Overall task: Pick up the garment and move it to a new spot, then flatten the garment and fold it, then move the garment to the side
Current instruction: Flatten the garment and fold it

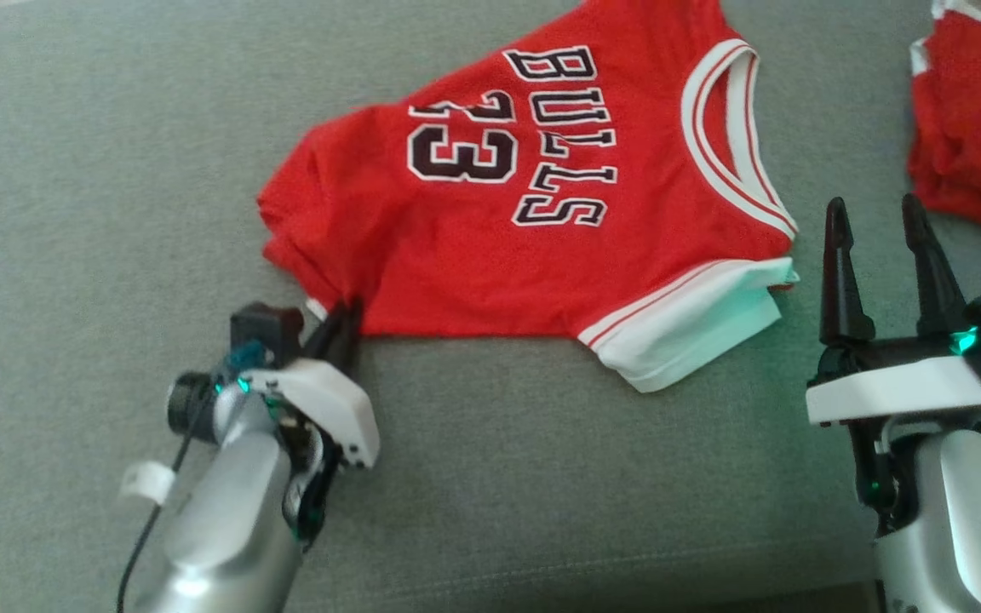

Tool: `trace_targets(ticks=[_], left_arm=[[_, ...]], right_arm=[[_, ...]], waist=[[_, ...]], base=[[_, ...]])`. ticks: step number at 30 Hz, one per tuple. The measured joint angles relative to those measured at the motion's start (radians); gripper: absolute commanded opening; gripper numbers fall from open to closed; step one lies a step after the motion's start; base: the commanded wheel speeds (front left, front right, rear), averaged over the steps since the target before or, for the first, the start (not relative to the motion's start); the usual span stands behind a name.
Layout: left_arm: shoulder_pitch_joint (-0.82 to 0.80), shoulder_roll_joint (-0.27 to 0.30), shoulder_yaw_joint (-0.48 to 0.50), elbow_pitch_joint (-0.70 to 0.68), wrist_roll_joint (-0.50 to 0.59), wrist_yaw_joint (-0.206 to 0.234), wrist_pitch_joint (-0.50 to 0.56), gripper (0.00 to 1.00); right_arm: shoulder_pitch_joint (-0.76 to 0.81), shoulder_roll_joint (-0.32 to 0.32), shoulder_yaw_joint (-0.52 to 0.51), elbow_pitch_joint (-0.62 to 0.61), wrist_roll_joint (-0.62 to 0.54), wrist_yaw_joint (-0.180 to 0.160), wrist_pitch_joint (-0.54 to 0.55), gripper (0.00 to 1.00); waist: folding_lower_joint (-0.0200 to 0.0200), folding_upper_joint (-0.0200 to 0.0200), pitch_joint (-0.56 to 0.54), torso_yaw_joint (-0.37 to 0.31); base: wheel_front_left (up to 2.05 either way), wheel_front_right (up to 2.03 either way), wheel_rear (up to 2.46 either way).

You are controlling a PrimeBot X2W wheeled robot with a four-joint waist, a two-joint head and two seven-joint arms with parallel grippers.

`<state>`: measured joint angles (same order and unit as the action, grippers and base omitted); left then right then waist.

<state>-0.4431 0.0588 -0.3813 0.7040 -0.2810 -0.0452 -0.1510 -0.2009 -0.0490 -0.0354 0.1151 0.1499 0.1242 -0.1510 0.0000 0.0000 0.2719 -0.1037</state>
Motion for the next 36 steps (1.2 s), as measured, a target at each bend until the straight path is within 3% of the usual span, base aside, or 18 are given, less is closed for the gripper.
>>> trace_targets(ticks=[5, 12, 13, 14, 25, 36], left_arm=[[0.108, 0.007, -0.027, -0.119, 0.010, 0.016, 0.040, 0.00], [0.305, 0.033, -0.041, -0.345, 0.010, 0.074, 0.120, 0.00], [0.328, 0.033, -0.041, -0.369, 0.005, 0.082, 0.123, 0.38], [0.372, 0.035, -0.036, -0.425, -0.004, 0.103, 0.124, 1.00], [0.400, 0.057, 0.040, -0.608, -0.022, 0.173, 0.038, 1.00], [0.366, 0.053, 0.078, -0.574, -0.023, 0.178, -0.080, 1.00]], right_arm=[[0.010, 0.000, -0.001, 0.000, 0.000, 0.000, 0.000, 1.00], [0.011, 0.000, 0.000, 0.003, 0.009, 0.000, 0.000, 1.00], [0.011, 0.000, 0.002, 0.004, 0.009, 0.000, 0.000, 1.00], [0.013, 0.000, 0.001, 0.005, 0.009, 0.000, 0.000, 1.00], [0.030, 0.001, -0.013, 0.004, 0.009, 0.000, -0.009, 1.00], [0.047, 0.001, -0.032, -0.010, -0.008, 0.000, -0.038, 1.00]], waist=[[0.0000, 0.0000, -0.020, 0.038], [0.0000, 0.0000, -0.039, 0.080], [0.0000, 0.0000, -0.040, 0.083], [0.0000, 0.0000, -0.042, 0.088], [0.0000, 0.0000, -0.043, 0.115], [0.0000, 0.0000, -0.133, 0.130]], base=[[0.00, 0.00, 0.00], [0.00, 0.00, 0.00], [0.00, 0.00, 0.00], [0.00, 0.00, 0.00], [0.00, 0.00, 0.00], [0.00, 0.00, 0.00]])
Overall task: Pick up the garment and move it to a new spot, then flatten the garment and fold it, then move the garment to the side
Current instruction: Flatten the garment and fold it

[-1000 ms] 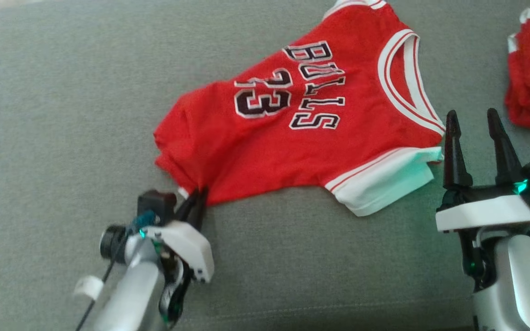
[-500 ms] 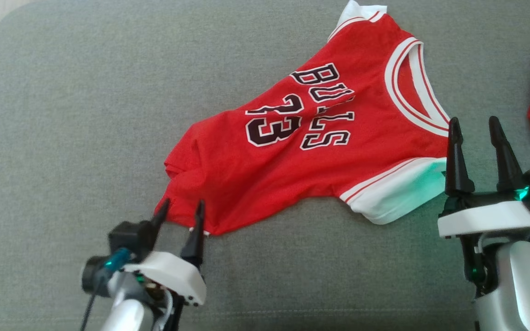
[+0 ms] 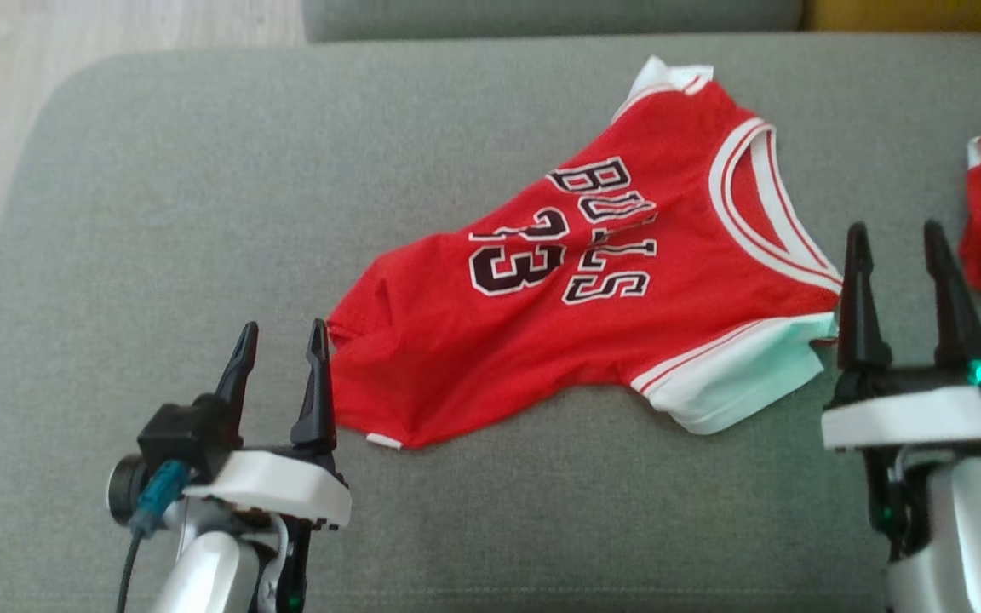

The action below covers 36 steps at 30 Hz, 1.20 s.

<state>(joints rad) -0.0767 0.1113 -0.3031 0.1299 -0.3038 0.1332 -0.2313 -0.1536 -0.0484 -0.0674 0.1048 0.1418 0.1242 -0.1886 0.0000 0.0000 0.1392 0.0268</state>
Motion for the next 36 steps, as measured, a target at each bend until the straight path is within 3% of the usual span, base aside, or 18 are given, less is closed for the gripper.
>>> trace_targets(ticks=[12, 36], left_arm=[[0.073, -0.008, 0.005, 0.036, -0.010, -0.010, -0.017, 1.00], [0.101, -0.025, 0.002, 0.036, -0.007, -0.020, -0.017, 1.00]], right_arm=[[0.168, 0.002, 0.013, 0.045, -0.020, 0.000, -0.033, 1.00], [0.178, 0.003, 0.059, 0.070, -0.019, 0.000, -0.052, 1.00]], waist=[[0.0000, 0.0000, -0.104, 0.013], [0.0000, 0.0000, -0.121, 0.020]], base=[[0.00, 0.00, 0.00], [0.00, 0.00, 0.00]])
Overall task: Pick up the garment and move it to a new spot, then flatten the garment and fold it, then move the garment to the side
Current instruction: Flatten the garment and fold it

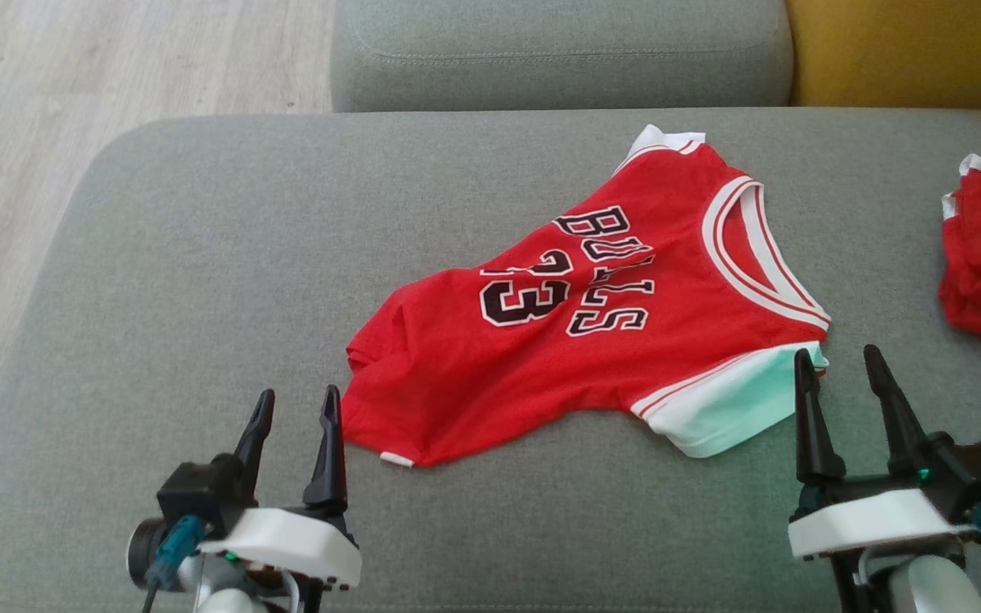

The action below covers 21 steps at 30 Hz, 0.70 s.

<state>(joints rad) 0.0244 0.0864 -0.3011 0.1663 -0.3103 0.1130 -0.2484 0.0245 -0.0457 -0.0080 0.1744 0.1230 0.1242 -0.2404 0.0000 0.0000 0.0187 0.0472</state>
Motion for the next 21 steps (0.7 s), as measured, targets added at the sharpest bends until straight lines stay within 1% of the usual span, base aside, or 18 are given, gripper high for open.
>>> trace_targets(ticks=[4, 6, 10, 13, 15, 18, 21], left_arm=[[0.000, -0.001, 0.000, 0.002, 0.001, 0.000, 0.000, 1.00], [0.000, -0.001, 0.000, 0.018, 0.001, -0.007, 0.002, 1.00], [0.000, 0.000, -0.005, 0.085, -0.012, -0.009, 0.065, 1.00], [-0.012, -0.001, -0.006, 0.142, -0.039, -0.026, 0.117, 1.00], [-0.027, -0.001, -0.007, 0.183, -0.048, -0.027, 0.150, 1.00], [-0.067, -0.003, -0.004, 0.231, -0.073, -0.031, 0.183, 1.00], [-0.109, -0.004, 0.006, 0.262, -0.086, -0.034, 0.188, 1.00]], right_arm=[[0.000, 0.000, 0.003, 0.000, 0.000, 0.000, -0.001, 1.00], [0.000, 0.000, 0.005, 0.000, 0.000, 0.000, -0.001, 1.00], [-0.003, 0.000, 0.011, 0.000, 0.000, 0.000, -0.003, 1.00], [-0.016, 0.000, 0.021, 0.000, 0.000, 0.000, -0.003, 1.00], [-0.027, 0.000, 0.028, 0.000, 0.000, 0.000, -0.003, 1.00], [-0.041, 0.000, 0.031, 0.000, 0.000, 0.000, -0.005, 1.00], [-0.042, 0.000, 0.032, 0.002, 0.001, 0.000, -0.008, 1.00]], waist=[[0.0000, 0.0000, -0.001, 0.001], [0.0000, 0.0000, 0.002, 0.000], [0.0000, 0.0000, 0.019, -0.003], [0.0000, 0.0000, 0.038, -0.010], [0.0000, 0.0000, 0.053, -0.016], [0.0000, 0.0000, 0.075, -0.029], [0.0000, 0.0000, 0.096, -0.043]], base=[[0.00, 0.00, 0.00], [0.00, 0.00, 0.00], [0.00, 0.00, 0.00], [0.00, 0.00, 0.00], [0.00, 0.00, 0.00], [0.00, 0.00, 0.00], [0.00, 0.00, 0.00]])
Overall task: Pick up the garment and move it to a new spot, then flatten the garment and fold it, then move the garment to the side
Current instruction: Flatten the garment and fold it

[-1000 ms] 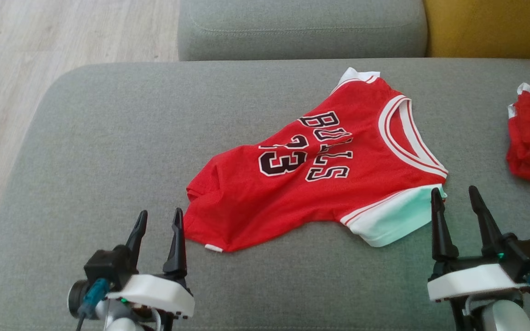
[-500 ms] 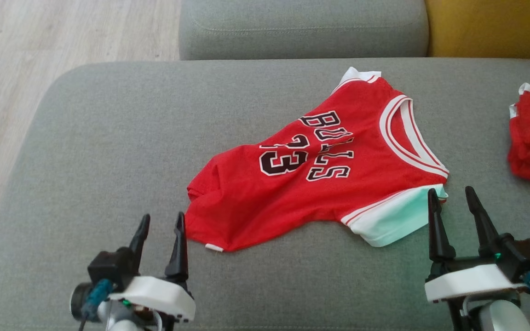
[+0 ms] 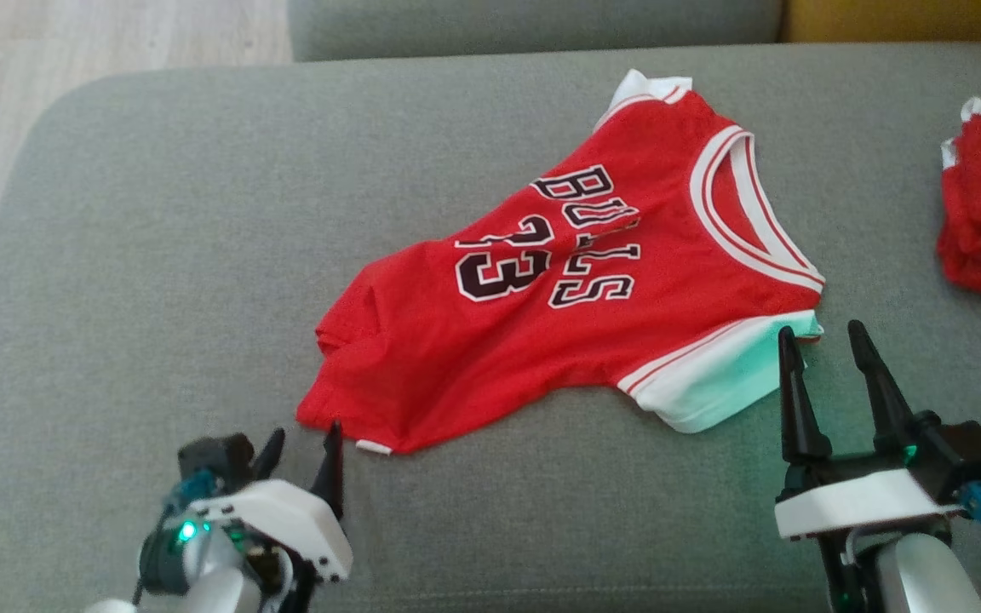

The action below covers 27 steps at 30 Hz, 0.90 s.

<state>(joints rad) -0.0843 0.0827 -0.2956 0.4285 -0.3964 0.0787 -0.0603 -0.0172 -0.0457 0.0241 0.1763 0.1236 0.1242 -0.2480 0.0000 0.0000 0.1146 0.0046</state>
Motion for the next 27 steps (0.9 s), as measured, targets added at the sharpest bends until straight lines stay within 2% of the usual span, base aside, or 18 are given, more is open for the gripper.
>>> trace_targets(ticks=[11, 15, 16, 17, 19, 20, 27], left_arm=[[-0.076, 0.007, 0.034, 0.092, -0.030, -0.001, 0.011, 1.00], [-0.111, 0.016, 0.023, 0.114, -0.030, -0.015, 0.050, 1.00], [-0.113, 0.020, 0.021, 0.114, -0.030, -0.017, 0.059, 0.85], [-0.114, 0.024, 0.020, 0.113, -0.030, -0.018, 0.068, 0.45], [-0.116, 0.037, 0.018, 0.108, -0.030, -0.026, 0.096, 0.05], [-0.116, 0.037, 0.013, 0.100, -0.030, -0.026, 0.110, 0.00], [-0.085, 0.038, 0.008, 0.024, -0.030, -0.013, 0.130, 0.00]], right_arm=[[-0.035, 0.000, 0.008, 0.012, 0.003, 0.000, 0.000, 1.00], [-0.036, 0.000, 0.008, 0.016, 0.002, 0.000, 0.000, 1.00], [-0.036, 0.000, 0.007, 0.016, 0.002, 0.000, 0.000, 1.00], [-0.036, 0.000, 0.005, 0.017, 0.001, 0.000, 0.000, 1.00], [-0.036, 0.000, -0.002, 0.021, -0.002, 0.000, 0.000, 1.00], [-0.036, 0.000, -0.007, 0.026, -0.004, 0.000, 0.000, 1.00], [-0.035, 0.000, -0.069, 0.084, -0.023, 0.000, 0.067, 1.00]], waist=[[0.0000, 0.0000, 0.051, -0.040], [0.0000, 0.0000, 0.060, -0.049], [0.0000, 0.0000, 0.062, -0.050], [0.0000, 0.0000, 0.063, -0.051], [0.0000, 0.0000, 0.065, -0.051], [0.0001, 0.0000, 0.065, -0.050], [0.0001, 0.0000, 0.066, -0.032]], base=[[0.00, 0.00, 0.00], [0.00, 0.00, 0.00], [0.00, 0.00, 0.00], [0.00, 0.00, 0.00], [0.00, 0.00, 0.00], [0.00, 0.00, 0.00], [0.00, 0.00, 0.00]])
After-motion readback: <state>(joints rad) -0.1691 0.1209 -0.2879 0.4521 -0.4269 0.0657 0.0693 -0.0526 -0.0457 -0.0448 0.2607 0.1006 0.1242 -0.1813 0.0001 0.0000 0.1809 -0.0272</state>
